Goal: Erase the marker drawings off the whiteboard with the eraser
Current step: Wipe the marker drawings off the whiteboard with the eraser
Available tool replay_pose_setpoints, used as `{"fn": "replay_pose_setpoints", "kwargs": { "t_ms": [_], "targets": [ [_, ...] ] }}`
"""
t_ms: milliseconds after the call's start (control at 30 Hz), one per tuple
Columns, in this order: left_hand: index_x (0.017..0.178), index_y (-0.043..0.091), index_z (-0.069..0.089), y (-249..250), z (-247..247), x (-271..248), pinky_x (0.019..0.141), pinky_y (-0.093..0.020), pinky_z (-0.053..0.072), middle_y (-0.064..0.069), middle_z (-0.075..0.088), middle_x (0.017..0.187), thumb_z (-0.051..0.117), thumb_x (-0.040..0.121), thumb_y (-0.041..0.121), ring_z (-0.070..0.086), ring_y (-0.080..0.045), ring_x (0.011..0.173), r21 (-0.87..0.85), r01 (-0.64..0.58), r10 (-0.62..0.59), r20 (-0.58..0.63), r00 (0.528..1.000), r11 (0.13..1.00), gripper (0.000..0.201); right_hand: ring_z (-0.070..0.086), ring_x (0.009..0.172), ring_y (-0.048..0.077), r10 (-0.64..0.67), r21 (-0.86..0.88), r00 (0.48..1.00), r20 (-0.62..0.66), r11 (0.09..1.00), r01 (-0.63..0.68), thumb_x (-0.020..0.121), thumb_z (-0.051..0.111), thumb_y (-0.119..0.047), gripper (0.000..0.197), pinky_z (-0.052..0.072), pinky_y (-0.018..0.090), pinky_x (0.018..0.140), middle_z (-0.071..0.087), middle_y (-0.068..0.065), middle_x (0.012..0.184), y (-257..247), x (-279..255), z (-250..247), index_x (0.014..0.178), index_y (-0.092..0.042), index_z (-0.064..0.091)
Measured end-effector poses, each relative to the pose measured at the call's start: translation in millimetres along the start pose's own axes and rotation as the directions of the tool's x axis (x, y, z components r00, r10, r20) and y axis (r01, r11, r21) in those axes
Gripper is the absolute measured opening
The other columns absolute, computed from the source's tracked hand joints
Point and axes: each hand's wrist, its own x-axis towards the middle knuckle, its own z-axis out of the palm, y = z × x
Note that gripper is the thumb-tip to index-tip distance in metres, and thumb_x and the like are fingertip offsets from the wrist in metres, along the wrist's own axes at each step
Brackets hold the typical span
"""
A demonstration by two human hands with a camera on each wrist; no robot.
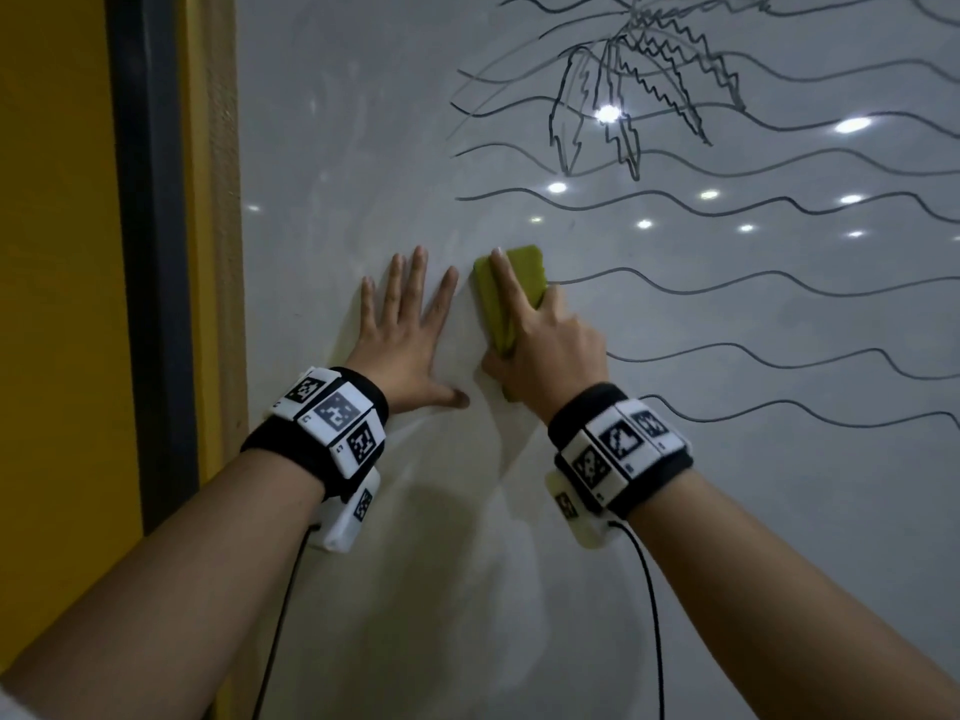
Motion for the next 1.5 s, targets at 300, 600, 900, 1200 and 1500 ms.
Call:
{"fn": "replay_pose_setpoints", "kwargs": {
  "t_ms": [300, 600, 900, 1200, 1500],
  "targets": [
    [0.14, 0.021, -0.033, 1.8, 0.7, -4.1, 0.113, -0.051, -0.016, -0.014, -0.042, 0.145, 0.066, 0.067, 0.066, -0.036, -0.031, 0.135, -0.003, -0.008, 0.008, -0.034, 0.999, 1.0, 0.132, 0.057, 0.06, 0.029, -0.076, -0.002, 0.995, -0.06, 0.997, 0.076, 0.075, 0.07, -0.042, 0.09, 0.033, 0.029, 0.045, 0.053, 0.014, 0.097, 12.6, -31.8, 22.5, 0.149, -0.03, 0.02],
    [0.139, 0.022, -0.034, 4.8, 0.9, -4.9, 0.113, -0.052, -0.015, -0.013, -0.042, 0.145, 0.067, 0.067, 0.065, -0.036, -0.031, 0.135, -0.01, 0.004, -0.005, -0.031, 0.999, 1.0, 0.132, 0.049, 0.04, 0.024, -0.134, 0.008, 0.971, -0.197, 0.99, 0.138, 0.049, 0.084, -0.039, 0.092, 0.023, 0.021, 0.038, 0.056, 0.012, 0.075, 20.0, -48.3, 47.1, 0.134, -0.022, 0.053],
    [0.141, 0.021, -0.032, 22.7, -3.2, 1.2, 0.113, -0.052, -0.016, -0.01, -0.04, 0.147, 0.064, 0.069, 0.066, -0.036, -0.029, 0.136, 0.037, -0.131, 0.133, -0.056, 0.99, 0.991, 0.128, 0.06, 0.083, 0.032, -0.03, -0.024, 0.998, -0.054, 0.999, 0.028, 0.084, 0.056, -0.051, 0.091, 0.037, 0.034, 0.058, 0.044, 0.012, 0.12, 28.1, -6.3, -5.1, 0.149, -0.035, -0.004],
    [0.134, 0.016, -0.041, 29.2, 0.5, 9.3, 0.108, -0.054, -0.02, -0.015, -0.045, 0.142, 0.061, 0.068, 0.071, -0.039, -0.034, 0.133, 0.121, -0.097, 0.095, 0.017, 0.995, 0.988, 0.133, 0.061, 0.065, 0.032, -0.028, 0.026, 0.997, -0.071, 0.999, 0.03, 0.072, 0.07, -0.047, 0.093, 0.039, 0.032, 0.047, 0.054, 0.015, 0.102, 40.0, -38.0, 17.7, 0.149, -0.032, 0.019],
    [0.133, 0.018, -0.039, 29.8, 1.9, 9.8, 0.11, -0.053, -0.019, -0.014, -0.043, 0.144, 0.062, 0.067, 0.071, -0.038, -0.032, 0.134, 0.106, -0.091, 0.092, -0.005, 0.996, 0.99, 0.132, 0.057, 0.051, 0.029, -0.004, 0.029, 0.991, -0.131, 1.0, 0.008, 0.06, 0.079, -0.042, 0.093, 0.035, 0.026, 0.039, 0.057, 0.015, 0.091, 42.9, -45.5, 32.4, 0.143, -0.026, 0.039]
  ]
}}
